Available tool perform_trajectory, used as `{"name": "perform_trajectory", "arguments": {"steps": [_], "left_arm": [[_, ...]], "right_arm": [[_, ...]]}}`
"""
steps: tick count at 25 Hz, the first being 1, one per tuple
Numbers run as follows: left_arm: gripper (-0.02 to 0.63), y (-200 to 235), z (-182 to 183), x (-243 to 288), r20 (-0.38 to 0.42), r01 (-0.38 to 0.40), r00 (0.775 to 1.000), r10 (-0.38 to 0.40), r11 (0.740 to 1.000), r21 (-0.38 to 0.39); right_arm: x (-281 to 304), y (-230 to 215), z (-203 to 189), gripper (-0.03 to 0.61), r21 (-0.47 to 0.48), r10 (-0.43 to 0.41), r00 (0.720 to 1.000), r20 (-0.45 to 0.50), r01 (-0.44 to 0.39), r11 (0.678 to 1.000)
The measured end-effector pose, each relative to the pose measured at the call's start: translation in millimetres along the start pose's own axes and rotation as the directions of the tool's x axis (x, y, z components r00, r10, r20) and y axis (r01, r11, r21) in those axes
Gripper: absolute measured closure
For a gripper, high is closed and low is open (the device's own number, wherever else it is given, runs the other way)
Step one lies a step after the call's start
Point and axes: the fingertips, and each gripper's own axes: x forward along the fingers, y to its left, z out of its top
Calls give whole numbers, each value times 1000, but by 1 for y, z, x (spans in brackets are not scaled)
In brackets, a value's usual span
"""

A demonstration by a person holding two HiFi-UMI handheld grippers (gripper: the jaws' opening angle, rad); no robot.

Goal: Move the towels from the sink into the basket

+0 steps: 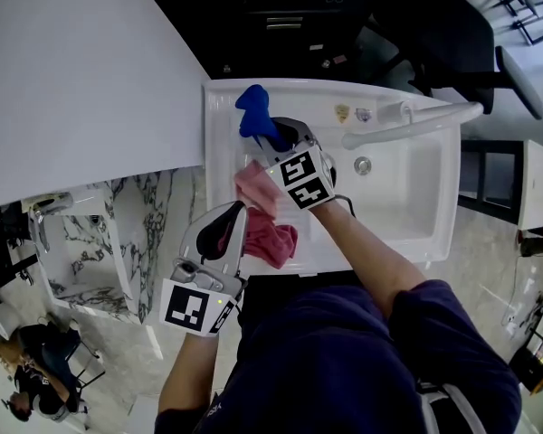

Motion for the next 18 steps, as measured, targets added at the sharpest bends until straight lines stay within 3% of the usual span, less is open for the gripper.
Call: {"name": "perform_trajectory", "arguments": {"steps": [18], "left_arm": [[611,-43,15,-19,32,-21,999,19,998,67]], "right_arm": [[-96,33,16,502,12,105,989,101,-107,994]]}}
